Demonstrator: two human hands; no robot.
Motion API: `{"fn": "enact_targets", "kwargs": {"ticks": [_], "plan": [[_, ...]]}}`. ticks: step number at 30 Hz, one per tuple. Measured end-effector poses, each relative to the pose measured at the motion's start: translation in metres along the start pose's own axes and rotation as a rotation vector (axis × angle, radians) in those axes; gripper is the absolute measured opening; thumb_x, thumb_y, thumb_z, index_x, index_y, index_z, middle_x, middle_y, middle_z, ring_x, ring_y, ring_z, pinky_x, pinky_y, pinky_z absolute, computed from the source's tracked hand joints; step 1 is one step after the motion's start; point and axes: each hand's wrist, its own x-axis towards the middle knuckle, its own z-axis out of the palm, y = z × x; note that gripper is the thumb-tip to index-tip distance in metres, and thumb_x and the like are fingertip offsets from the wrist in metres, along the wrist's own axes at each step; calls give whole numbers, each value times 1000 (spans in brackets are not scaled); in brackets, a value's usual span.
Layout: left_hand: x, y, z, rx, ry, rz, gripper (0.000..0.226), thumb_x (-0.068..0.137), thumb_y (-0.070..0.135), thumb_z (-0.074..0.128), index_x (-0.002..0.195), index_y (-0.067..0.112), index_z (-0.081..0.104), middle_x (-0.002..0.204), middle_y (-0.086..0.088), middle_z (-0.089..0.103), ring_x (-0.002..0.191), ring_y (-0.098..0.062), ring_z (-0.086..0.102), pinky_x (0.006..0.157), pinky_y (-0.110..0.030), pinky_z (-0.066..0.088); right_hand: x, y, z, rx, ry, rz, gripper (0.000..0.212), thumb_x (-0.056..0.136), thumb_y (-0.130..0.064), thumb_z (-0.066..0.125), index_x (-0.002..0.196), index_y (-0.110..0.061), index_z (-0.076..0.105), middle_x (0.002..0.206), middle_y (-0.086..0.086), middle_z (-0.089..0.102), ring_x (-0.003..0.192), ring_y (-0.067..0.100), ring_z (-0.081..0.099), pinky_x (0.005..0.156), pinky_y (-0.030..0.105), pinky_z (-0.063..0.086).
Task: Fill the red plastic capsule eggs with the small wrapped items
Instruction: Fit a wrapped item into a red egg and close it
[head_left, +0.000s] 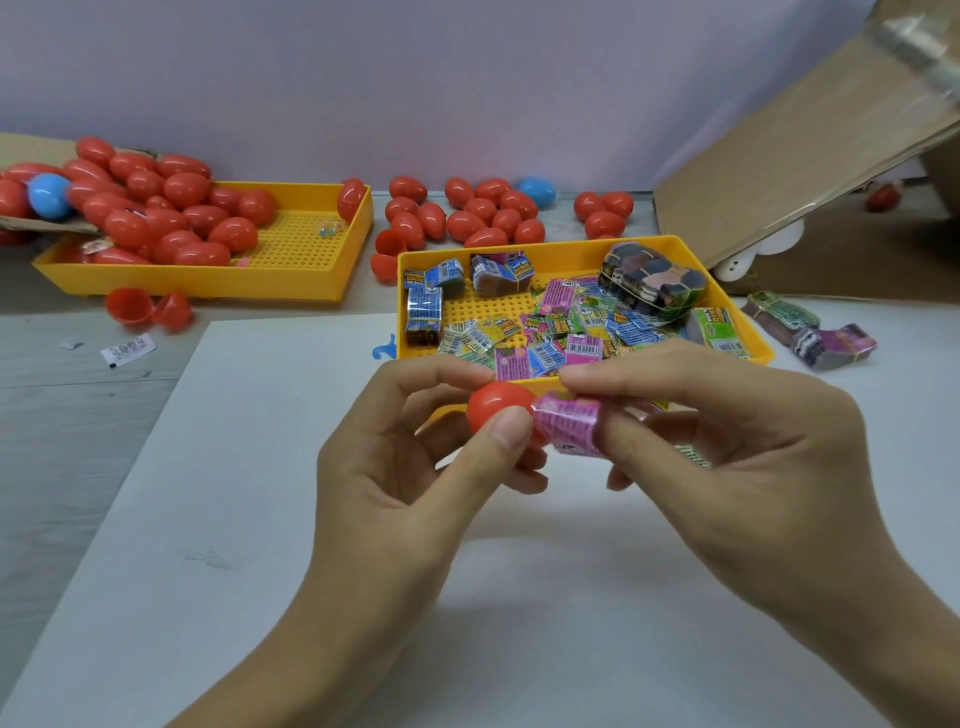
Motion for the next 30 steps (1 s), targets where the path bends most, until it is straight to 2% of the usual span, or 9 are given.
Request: {"fn": "enact_targets", "kwargs": {"ticks": [5,6,7,9,10,12,13,20,30], "plan": [[0,0,-3,1,10,-8,22,82,21,70,99,8,66,87,-7,72,66,-30,70,58,-30,57,1,-3,-1,-41,-19,-45,27,80,-8,73,87,-33,71,90,-20,70,86,7,69,62,18,52],[0,1,-2,0,10,-7,21,81,21,70,99,10,66,88,-8,71,64,-30,70,56,-30,56,12,4,-1,-99,-91,34,31,81,-7,72,77,-37,70,84,-20,71,82,4,69,62,17,51],[0,1,-2,1,6,-6,19,81,20,71,98,13,67,88,-8,71,63,-30,69,55,-30,56,1,2,-7,-132,-263,124,38,85,-7,72,65,-39,70,72,-19,71,74,-1,68,60,16,51],[0,1,-2,9,-5,-2,16,80,22,71,96,21,72,85,-6,72,60,-28,68,54,-30,55,0,12,-13,-169,-398,359,59,91,-8,70,41,-37,65,54,-20,65,59,-4,65,60,18,51],[0,1,-2,19,-12,-1,16,80,23,71,96,24,74,83,-4,72,59,-28,67,55,-30,55,5,12,-17,-197,-440,226,51,92,-10,68,50,-37,69,60,-18,67,64,-1,67,59,19,52],[0,1,-2,35,-23,5,18,81,23,71,98,27,76,79,-4,72,59,-27,67,58,-30,56,16,3,-6,-159,-221,33,20,85,-11,69,83,-31,69,84,-8,71,83,12,69,60,25,53],[0,1,-3,39,-27,7,19,81,24,70,99,28,77,78,-5,72,60,-27,67,59,-30,56,4,-6,-6,-110,-163,-43,19,81,-10,69,89,-27,67,90,-5,70,88,15,68,60,30,54],[0,-1,-4,63,-19,28,21,85,20,64,100,24,78,99,-6,69,69,-30,70,61,-33,57,2,0,-5,-35,-131,-51,15,84,-22,61,96,-29,66,94,-12,68,90,15,67,57,30,53],[0,-2,-2,100,-22,39,20,85,23,65,100,25,78,97,-2,68,68,-31,71,58,-32,58,2,0,-4,-114,-154,-72,13,87,-19,61,95,-24,71,96,-13,68,91,13,66,54,29,50]]}}
